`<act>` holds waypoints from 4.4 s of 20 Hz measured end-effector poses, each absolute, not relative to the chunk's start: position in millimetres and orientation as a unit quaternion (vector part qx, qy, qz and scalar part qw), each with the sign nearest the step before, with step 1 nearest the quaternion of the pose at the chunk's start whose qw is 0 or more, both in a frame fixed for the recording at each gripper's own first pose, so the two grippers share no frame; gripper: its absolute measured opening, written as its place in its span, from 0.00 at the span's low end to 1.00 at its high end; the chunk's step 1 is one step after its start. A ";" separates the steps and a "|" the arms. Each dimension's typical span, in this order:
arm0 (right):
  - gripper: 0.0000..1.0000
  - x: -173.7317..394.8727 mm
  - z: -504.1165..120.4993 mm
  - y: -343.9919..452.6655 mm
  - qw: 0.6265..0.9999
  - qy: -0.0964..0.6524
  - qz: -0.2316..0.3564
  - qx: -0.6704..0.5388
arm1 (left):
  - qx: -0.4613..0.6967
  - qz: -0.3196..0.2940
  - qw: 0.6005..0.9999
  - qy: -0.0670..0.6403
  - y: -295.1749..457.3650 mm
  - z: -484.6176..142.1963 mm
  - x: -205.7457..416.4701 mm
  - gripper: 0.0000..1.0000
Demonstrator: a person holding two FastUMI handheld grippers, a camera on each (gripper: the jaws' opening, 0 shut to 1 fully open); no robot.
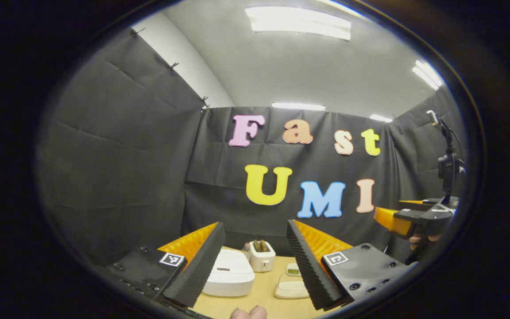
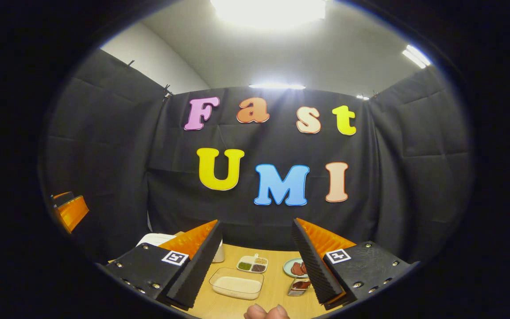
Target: Close the left gripper, press the button to open the rice cooker; take a wooden spoon from the chopstick holder with the right hand, scoop a spoonful of rice and pour it into the rice cooker, then put the wooden spoon back into the chopstick holder.
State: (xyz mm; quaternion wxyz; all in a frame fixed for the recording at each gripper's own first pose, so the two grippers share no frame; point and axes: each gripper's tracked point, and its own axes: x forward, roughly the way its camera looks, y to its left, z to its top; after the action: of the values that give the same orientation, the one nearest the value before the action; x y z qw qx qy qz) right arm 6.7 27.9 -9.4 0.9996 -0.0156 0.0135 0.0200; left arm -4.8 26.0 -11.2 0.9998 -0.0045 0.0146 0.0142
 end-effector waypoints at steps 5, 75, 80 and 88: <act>0.97 14.2 -19.3 33.4 1.000 0.022 0.008 -0.020 | -0.012 0.015 0.999 0.036 48.2 -34.3 6.6 0.96; 0.96 41.4 -79.3 -1.2 0.995 0.088 -0.010 -0.036 | 0.014 0.140 0.966 0.215 121.1 -244.8 188.1 0.07; 0.96 49.9 -94.2 -10.3 0.994 0.101 -0.022 -0.018 | 0.032 0.130 0.971 0.198 116.2 -219.1 156.8 0.10; 0.96 69.5 -108.5 -50.6 0.994 0.093 -0.043 -0.021 | 0.022 0.116 0.975 0.189 95.3 -194.0 110.4 0.05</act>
State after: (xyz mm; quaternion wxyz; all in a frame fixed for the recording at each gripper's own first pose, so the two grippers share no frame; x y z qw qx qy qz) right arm 69.5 -50.6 -108.5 0.9945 -0.0212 0.0932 -0.0433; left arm 110.4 95.3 -194.0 0.9748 0.0216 0.1889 0.1163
